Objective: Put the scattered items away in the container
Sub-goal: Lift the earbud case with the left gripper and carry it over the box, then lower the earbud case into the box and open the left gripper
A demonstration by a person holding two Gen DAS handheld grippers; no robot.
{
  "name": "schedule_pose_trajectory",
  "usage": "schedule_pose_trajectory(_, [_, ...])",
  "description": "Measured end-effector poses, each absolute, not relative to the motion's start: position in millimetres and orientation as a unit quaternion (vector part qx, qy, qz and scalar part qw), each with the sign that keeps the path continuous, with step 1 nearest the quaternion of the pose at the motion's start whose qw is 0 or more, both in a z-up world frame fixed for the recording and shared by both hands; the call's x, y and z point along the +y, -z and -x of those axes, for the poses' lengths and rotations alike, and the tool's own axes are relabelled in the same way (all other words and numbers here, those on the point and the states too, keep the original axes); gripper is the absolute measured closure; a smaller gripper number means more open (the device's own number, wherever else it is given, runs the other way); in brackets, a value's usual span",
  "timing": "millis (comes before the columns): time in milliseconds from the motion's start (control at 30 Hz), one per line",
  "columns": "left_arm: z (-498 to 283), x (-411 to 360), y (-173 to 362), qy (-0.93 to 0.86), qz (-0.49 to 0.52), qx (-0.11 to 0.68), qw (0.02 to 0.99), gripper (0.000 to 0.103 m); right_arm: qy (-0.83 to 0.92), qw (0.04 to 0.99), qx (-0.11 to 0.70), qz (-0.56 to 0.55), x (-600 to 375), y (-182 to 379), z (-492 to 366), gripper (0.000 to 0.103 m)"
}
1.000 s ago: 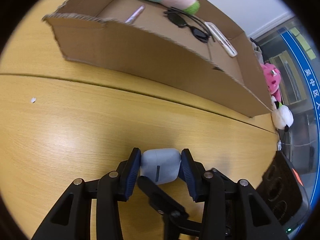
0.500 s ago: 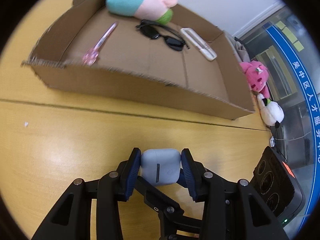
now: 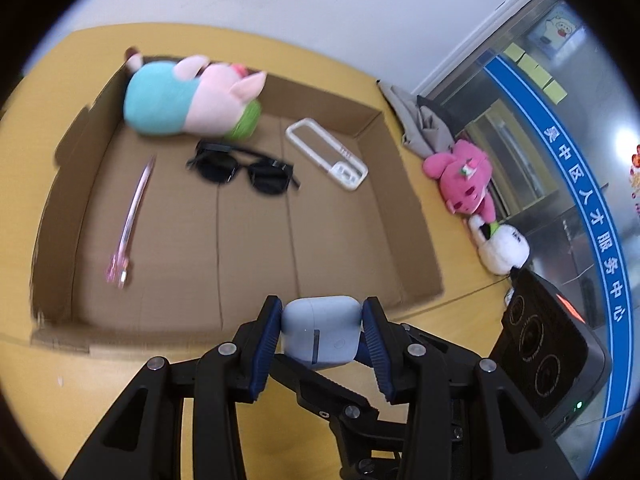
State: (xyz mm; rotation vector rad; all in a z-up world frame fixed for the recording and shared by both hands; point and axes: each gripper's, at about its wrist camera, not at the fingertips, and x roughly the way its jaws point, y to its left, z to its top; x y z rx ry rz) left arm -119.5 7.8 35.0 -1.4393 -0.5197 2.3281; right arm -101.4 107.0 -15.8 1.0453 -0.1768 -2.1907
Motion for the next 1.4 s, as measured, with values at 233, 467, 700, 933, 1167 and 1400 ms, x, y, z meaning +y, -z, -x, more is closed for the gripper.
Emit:
schedule_pose_trajectory(233, [173.8, 5.3, -36.4, -0.821, 0.515, -0.171, 0.176, 0.062, 0.835, 0.354, -0.062, -0.417, 105.0, 7.9, 150.2, 0.064])
schedule_pose_trajectory(467, [222.3, -7.9, 1.9, -0.798, 0.545, -0.188, 0.175, 0.062, 0.808, 0.360, -0.072, -0.461, 97.5, 40.3, 208.1, 0.064])
schedule_pose_trajectory(700, [242.2, -14.9, 45.7, -0.776, 0.571, -0.207, 0.172, 0.062, 0.771, 0.358, -0.090, -0.519, 91.5, 84.7, 239.2, 0.065])
schedule_pose_trajectory(933, [252.0, -15.6, 65.5, -0.756, 0.590, -0.222, 0.175, 0.062, 0.733, 0.340, -0.108, -0.579, 90.2, 102.6, 257.8, 0.065])
schedule_pose_trajectory(1167, [263.4, -18.1, 79.3, -0.737, 0.608, -0.236, 0.176, 0.062, 0.707, 0.318, -0.122, -0.620, 90.2, 115.2, 274.0, 0.065])
schedule_pose_trajectory(1400, [271.6, -20.6, 94.6, -0.714, 0.629, -0.257, 0.170, 0.062, 0.693, 0.298, -0.136, -0.642, 88.5, 127.7, 282.0, 0.065])
